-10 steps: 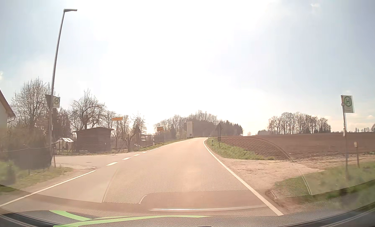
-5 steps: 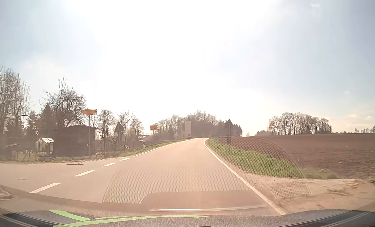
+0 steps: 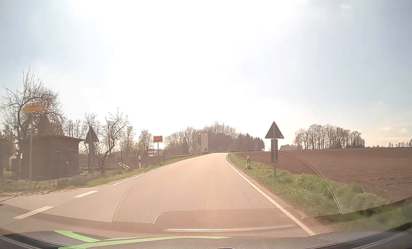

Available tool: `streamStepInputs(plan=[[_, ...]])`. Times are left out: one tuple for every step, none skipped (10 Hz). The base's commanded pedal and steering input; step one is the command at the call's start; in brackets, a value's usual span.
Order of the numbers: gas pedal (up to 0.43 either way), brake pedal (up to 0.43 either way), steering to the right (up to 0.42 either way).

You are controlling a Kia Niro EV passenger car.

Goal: Follow the waypoints while adhering to traffic rules and regulations

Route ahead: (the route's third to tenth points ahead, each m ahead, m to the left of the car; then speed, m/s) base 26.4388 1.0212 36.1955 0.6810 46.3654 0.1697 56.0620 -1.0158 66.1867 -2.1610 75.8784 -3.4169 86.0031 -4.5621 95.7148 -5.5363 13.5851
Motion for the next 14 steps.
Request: streamStepInputs(plan=[[0.240,0.000,0.006],[0.240,0.000,0.006],[0.240,0.000,0.006],[0.240,0.000,0.006],[0.248,0.000,0.007],[0.248,0.000,0.007],[0.248,0.000,0.007],[0.260,0.000,0.007],[0.260,0.000,0.007],[0.260,0.000,0.007],[0.268,0.000,0.007],[0.268,0.000,0.007],[0.280,0.000,0.007],[0.280,0.000,0.007]])
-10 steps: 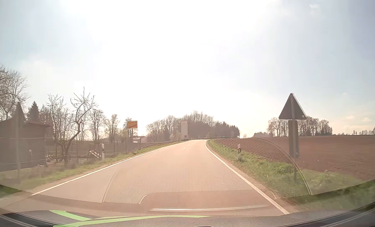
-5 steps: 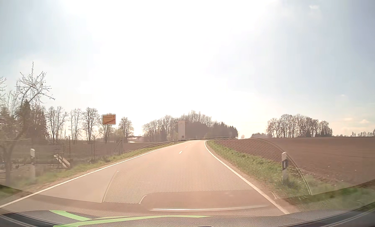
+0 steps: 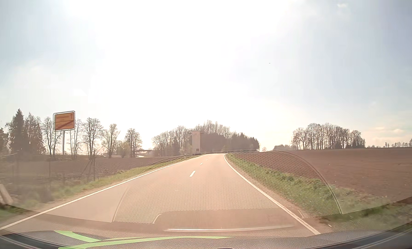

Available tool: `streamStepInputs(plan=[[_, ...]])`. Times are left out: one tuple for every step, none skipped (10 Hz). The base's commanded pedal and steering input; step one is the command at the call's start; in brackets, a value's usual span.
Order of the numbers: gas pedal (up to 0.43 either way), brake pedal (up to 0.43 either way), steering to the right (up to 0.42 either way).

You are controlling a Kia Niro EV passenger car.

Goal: Follow the waypoints while adhering to traffic rules and regulations

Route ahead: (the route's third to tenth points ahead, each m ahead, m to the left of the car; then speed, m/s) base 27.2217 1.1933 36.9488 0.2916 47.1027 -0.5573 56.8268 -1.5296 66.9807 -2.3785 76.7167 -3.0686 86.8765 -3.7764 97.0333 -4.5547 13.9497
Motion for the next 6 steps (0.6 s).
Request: streamStepInputs(plan=[[0.287,0.000,0.007],[0.299,0.000,0.007],[0.299,0.000,0.007],[0.311,0.000,0.007],[0.311,0.000,0.007],[0.311,0.000,0.007]])
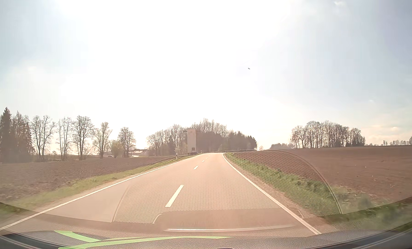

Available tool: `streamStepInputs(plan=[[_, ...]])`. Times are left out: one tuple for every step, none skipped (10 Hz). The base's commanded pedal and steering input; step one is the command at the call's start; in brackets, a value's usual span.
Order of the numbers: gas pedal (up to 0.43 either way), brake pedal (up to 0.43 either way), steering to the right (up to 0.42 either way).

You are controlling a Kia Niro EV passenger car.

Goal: Follow the waypoints while adhering to traffic rules and regulations

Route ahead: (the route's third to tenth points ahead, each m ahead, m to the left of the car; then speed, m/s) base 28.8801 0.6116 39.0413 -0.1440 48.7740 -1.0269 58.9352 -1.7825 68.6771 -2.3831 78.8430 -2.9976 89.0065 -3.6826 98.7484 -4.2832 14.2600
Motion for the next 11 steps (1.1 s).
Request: streamStepInputs(plan=[[0.319,0.000,0.007],[0.331,0.000,0.007],[0.339,0.000,0.007],[0.339,0.000,0.007],[0.350,0.000,0.007],[0.358,0.000,0.007],[0.370,0.000,0.006],[0.370,0.000,0.007],[0.378,0.000,0.006],[0.378,0.000,0.006],[0.378,0.000,0.007]])
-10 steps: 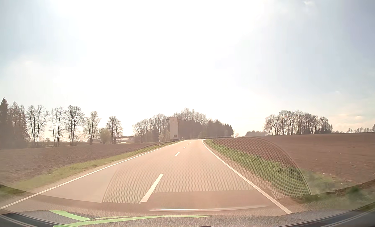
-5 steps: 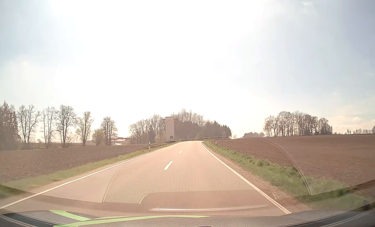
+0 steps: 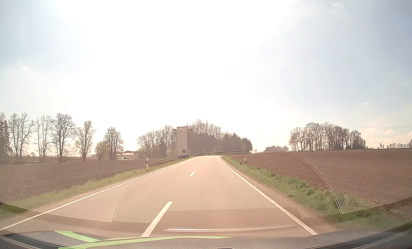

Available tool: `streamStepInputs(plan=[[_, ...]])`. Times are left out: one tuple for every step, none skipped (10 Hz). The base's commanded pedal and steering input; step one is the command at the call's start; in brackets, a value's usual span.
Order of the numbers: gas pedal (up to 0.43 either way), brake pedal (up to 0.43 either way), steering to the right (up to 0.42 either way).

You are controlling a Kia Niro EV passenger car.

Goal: Follow the waypoints while adhering to traffic rules and regulations

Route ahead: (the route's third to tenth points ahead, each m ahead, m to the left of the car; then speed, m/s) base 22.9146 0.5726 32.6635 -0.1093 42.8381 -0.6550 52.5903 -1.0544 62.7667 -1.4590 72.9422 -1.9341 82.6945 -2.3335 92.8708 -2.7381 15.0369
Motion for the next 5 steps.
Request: streamStepInputs(plan=[[0.390,0.000,0.007],[0.390,0.000,0.007],[0.390,0.000,0.007],[0.398,0.000,0.006],[0.398,0.000,0.006]])
